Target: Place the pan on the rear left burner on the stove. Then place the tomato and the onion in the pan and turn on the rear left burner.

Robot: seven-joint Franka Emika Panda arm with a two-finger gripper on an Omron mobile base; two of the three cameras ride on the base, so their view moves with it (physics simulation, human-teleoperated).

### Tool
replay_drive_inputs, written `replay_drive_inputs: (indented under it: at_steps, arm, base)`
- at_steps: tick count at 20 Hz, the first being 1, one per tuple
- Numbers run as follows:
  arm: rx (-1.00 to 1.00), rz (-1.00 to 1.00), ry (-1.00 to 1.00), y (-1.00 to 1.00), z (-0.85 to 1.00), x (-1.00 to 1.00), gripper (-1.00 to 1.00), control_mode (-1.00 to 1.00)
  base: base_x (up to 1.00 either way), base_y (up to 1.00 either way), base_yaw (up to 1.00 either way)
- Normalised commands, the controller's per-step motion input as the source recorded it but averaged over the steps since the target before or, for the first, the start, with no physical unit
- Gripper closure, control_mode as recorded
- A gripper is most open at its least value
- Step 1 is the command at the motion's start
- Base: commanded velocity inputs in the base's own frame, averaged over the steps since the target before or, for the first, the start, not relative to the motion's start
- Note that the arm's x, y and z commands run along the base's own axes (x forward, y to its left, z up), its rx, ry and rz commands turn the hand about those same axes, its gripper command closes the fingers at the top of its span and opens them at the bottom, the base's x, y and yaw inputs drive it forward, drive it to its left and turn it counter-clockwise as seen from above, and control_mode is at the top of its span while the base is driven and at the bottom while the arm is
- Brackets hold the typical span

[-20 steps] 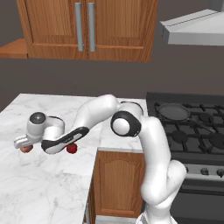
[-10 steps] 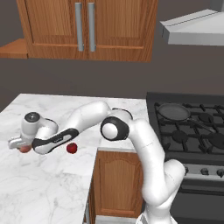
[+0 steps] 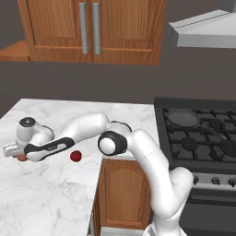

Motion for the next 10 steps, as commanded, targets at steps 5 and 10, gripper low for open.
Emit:
replay_drive_inputs:
  at_steps: [5,10]
  arm:
    - [-0.15,-0.07,0.16,0.11,-0.6,-0.11,1.0,-1.0]
    - [-0.22,-0.17,0.11,-0.15,-0.77,-0.3,1.0,-1.0]
  base:
    - [0.0,0.0,0.0]
    - [0.0,0.0,0.0]
